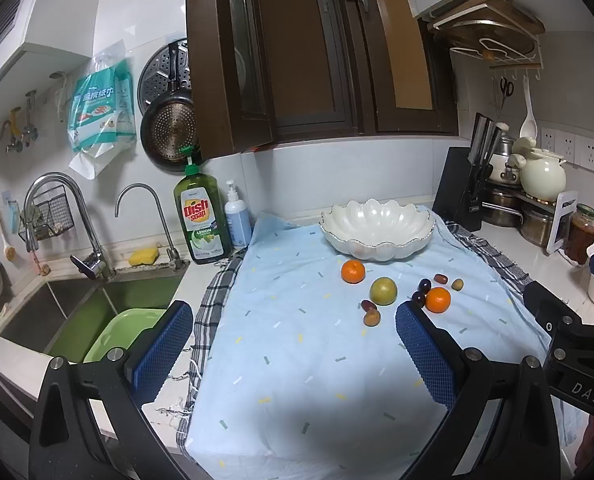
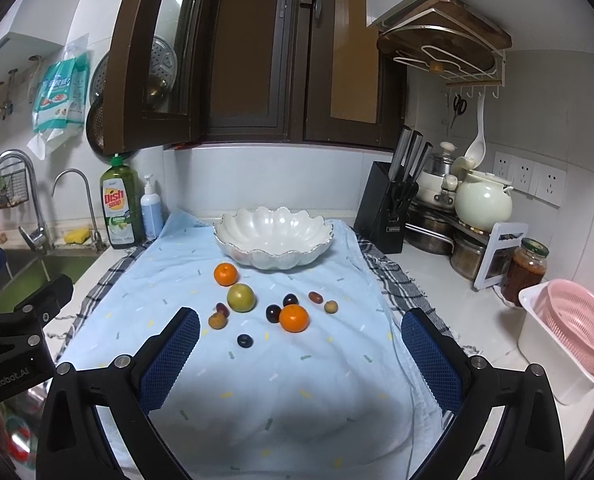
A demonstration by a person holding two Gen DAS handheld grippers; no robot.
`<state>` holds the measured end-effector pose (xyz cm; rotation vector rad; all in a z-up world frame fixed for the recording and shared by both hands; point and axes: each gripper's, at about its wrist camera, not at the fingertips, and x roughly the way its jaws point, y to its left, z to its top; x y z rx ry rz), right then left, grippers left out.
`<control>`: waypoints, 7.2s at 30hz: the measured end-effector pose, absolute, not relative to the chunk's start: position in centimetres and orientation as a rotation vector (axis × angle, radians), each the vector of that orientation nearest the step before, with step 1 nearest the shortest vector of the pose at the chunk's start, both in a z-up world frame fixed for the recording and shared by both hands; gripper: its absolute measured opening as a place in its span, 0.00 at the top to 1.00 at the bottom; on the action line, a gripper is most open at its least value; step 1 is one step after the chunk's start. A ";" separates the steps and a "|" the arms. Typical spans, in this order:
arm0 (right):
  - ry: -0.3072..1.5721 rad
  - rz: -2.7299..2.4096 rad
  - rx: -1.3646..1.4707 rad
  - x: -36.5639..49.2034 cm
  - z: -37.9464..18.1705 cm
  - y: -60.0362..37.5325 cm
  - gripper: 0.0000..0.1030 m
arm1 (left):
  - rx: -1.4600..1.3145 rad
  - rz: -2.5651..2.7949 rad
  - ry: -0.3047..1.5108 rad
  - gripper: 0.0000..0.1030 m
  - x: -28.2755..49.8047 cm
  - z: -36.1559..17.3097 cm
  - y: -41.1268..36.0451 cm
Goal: Organize fruits
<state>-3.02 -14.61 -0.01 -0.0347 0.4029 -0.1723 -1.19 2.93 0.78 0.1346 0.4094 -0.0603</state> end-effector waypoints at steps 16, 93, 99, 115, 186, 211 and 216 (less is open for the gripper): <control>0.403 -0.176 -0.036 -2.9 -0.1 -14.5 0.01 | 0.135 -0.085 0.401 0.00 -1.1 0.6 3.1; 0.831 -0.033 -0.007 15.6 -15.1 -12.2 0.73 | 0.467 -0.810 0.713 0.61 20.1 -13.9 -3.6; 0.831 -0.022 -0.005 16.2 -15.1 -12.2 0.78 | 0.457 -0.823 0.737 0.66 21.0 -14.3 -4.0; 0.811 -0.023 0.004 16.0 -14.2 -12.2 0.80 | 0.404 -0.829 0.785 0.75 21.3 -13.8 -4.1; 0.917 0.031 0.006 44.5 -6.7 -24.0 0.80 | 0.226 -0.364 0.882 0.75 46.6 -6.4 -11.9; 0.819 -0.017 0.122 39.8 -2.9 -25.6 0.51 | 0.246 -0.262 0.744 0.32 41.5 -1.4 -9.6; 0.742 -0.031 0.096 36.5 -0.7 -24.6 0.51 | 0.234 -0.274 0.673 0.31 38.1 0.9 -8.4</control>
